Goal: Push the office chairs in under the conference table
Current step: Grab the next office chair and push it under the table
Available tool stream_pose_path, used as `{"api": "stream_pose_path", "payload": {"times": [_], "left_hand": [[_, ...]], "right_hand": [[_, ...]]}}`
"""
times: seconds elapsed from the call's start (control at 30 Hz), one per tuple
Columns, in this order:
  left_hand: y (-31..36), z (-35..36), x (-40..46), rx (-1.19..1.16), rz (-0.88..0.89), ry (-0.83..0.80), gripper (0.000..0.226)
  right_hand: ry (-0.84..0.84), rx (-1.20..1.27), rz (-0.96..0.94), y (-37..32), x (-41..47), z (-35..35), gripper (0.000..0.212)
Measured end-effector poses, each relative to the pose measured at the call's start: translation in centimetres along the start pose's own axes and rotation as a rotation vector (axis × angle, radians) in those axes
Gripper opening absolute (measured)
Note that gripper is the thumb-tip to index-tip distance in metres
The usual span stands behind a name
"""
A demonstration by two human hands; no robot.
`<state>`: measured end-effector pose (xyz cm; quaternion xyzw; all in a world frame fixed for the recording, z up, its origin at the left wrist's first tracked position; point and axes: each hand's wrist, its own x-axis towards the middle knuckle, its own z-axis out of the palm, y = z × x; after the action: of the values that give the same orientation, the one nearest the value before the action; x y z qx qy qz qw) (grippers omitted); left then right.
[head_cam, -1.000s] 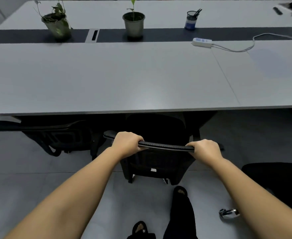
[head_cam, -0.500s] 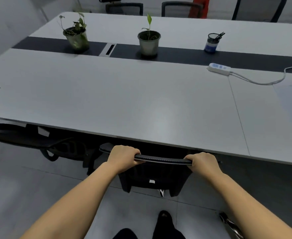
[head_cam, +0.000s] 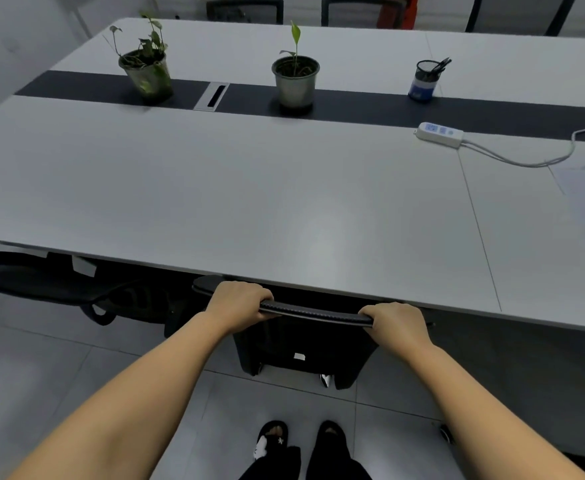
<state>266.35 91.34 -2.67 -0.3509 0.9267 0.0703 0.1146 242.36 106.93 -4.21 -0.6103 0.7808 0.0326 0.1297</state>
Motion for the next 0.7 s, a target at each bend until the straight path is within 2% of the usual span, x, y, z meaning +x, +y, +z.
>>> {"api": "stream_pose_path", "payload": {"times": [0.13,0.27,0.33,0.4,0.53,0.6,0.7], "left_hand": [[-0.4,0.1,-0.6,-0.071,0.001,-0.044,0.039],[-0.4,-0.7,-0.9,-0.124,0.033,-0.175,0.058],[0.3,-1.7,-1.2,-0.174,0.061,-0.206,0.066],[1.5,-2.5,-2.0,-0.318,0.086,-0.116,0.063],[4.5,-3.0,-5.9,-0.882,-0.007,0.187,0.042],[5.8,-2.6,-8.5,-1.072,-0.044,0.25,0.039],[7.4,-1.9,-11.8,-1.24,-0.08,0.306,0.038]], "right_hand": [[-0.019,0.056,0.002,-0.7,-0.2,-0.5,0.024],[-0.011,0.163,-0.075,-0.6,-1.9,-1.0,0.05],[0.069,0.259,-0.08,-0.7,-3.5,-1.3,0.056],[0.179,0.368,-0.069,-1.1,-5.4,-2.0,0.056],[0.255,0.789,0.081,-2.5,-10.1,-3.4,0.053],[0.271,1.016,0.151,-3.0,-12.3,-3.0,0.051],[0.306,1.213,0.206,-3.6,-15.0,-2.3,0.048]]}}
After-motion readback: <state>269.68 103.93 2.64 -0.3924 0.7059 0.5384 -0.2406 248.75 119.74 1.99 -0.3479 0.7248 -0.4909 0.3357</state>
